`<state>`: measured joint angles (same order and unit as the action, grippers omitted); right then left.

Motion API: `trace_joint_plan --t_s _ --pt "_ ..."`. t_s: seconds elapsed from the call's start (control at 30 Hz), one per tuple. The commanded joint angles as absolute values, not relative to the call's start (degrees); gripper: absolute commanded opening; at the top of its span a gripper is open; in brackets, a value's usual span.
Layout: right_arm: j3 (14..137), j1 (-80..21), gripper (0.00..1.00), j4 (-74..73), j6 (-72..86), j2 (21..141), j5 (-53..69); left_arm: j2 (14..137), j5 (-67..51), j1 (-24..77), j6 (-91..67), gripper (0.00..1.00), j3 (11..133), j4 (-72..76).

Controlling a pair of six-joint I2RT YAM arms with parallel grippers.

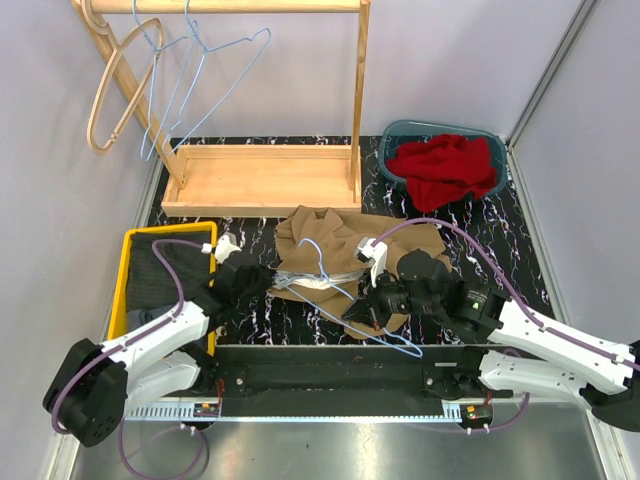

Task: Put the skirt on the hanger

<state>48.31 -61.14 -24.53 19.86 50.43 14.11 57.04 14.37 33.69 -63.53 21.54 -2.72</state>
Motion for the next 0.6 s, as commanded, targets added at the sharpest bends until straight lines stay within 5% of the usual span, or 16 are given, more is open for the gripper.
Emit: trace_joint_plan --t_s 0.0,0.57 --pt "49.66 -61.61 0.00 -21.10 18.37 50.98 10.29 55.02 9.23 31.91 -65.04 0.00 21.10 3.60" --pt "43.95 -61.61 0.00 -19.96 21.18 50.80 -7.46 54.84 6.77 30.23 -60.13 0.02 17.75 6.06"
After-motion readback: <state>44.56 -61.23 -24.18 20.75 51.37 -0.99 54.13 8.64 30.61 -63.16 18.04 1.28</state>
